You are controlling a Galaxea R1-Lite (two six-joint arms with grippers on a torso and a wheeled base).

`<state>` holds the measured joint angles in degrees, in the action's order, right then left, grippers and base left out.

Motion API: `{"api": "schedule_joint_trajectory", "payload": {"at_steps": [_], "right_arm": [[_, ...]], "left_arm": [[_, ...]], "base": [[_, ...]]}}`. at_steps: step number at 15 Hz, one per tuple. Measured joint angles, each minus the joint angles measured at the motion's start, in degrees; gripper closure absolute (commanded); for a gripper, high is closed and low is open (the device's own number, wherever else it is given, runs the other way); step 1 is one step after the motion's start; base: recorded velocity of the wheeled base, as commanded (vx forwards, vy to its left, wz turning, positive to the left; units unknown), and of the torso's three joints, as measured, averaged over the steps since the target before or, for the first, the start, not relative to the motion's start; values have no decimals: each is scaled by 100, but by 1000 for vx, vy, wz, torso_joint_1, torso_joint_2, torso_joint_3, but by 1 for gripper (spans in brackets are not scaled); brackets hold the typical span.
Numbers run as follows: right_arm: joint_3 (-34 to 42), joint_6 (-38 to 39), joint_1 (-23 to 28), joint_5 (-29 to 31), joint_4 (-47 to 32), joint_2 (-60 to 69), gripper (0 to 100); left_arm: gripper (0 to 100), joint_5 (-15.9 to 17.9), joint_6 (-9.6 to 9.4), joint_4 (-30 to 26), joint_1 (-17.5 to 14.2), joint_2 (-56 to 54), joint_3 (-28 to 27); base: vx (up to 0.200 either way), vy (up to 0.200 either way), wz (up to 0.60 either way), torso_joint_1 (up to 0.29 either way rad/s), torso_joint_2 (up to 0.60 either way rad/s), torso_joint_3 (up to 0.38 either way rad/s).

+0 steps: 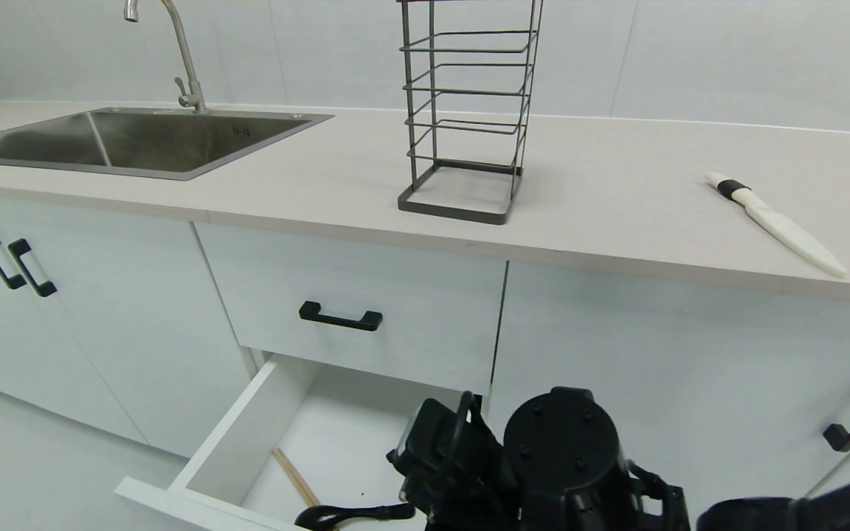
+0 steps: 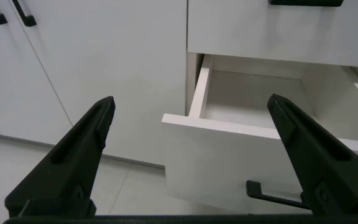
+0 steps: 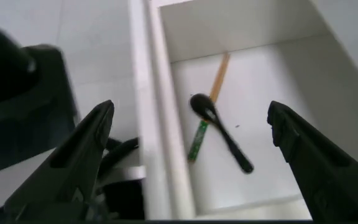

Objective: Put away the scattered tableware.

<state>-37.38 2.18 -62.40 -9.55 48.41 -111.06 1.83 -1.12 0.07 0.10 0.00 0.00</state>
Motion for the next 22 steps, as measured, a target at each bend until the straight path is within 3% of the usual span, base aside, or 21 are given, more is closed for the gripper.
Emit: {"api": "schedule_joint_trajectory", "payload": {"at_steps": [7,14,22], "right_arm": [[651,-66,-99,-61,107,678,0],[1938,-106,-79,-72,50,1814,0],[3189,-129,1362,-521,-856,4176,0]], "left_arm": [[0,0,0,0,0,0,0],[0,2,-2,0,0,0,0],[0,22,6,0,0,0,0]], "base": [[0,0,0,0,0,0],[0,0,0,0,0,0],[0,0,0,0,0,0]]}}
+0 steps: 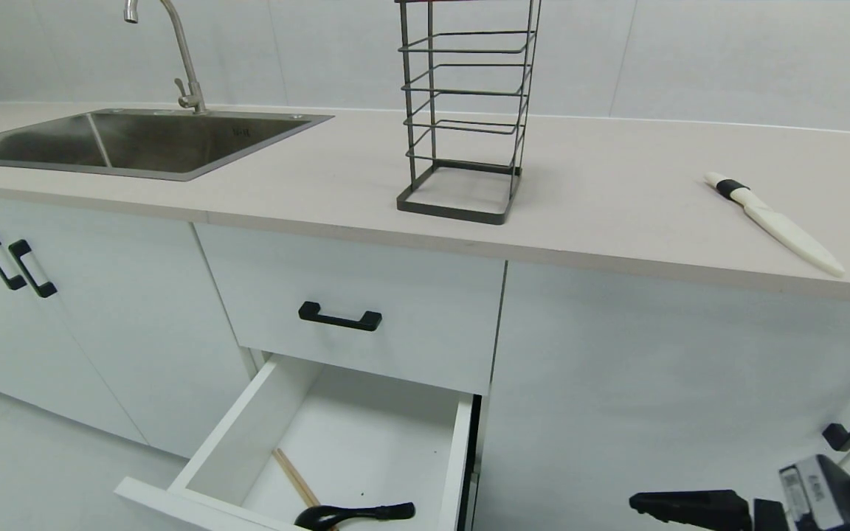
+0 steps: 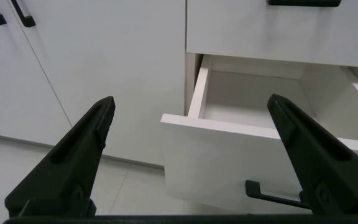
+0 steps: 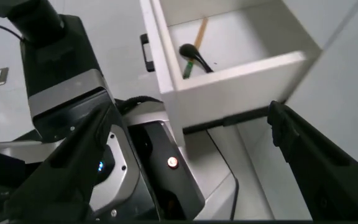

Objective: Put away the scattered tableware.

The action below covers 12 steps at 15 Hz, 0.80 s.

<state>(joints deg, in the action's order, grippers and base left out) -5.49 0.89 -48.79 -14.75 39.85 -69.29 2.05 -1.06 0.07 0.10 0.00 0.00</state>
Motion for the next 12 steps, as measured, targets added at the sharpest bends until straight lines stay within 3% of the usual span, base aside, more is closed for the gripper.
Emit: {"api": "schedule_joint_trajectory", "payload": {"at_steps": [9,12], "right_arm": [[516,22,1517,-20,-1679,2918,0],[539,41,2172,-22,-3000,4339,0]], "left_arm": [[0,30,2,6,0,0,0],[0,27,16,4,0,0,0]], "base": [[0,0,0,0,0,0],[0,0,0,0,0,0]]}}
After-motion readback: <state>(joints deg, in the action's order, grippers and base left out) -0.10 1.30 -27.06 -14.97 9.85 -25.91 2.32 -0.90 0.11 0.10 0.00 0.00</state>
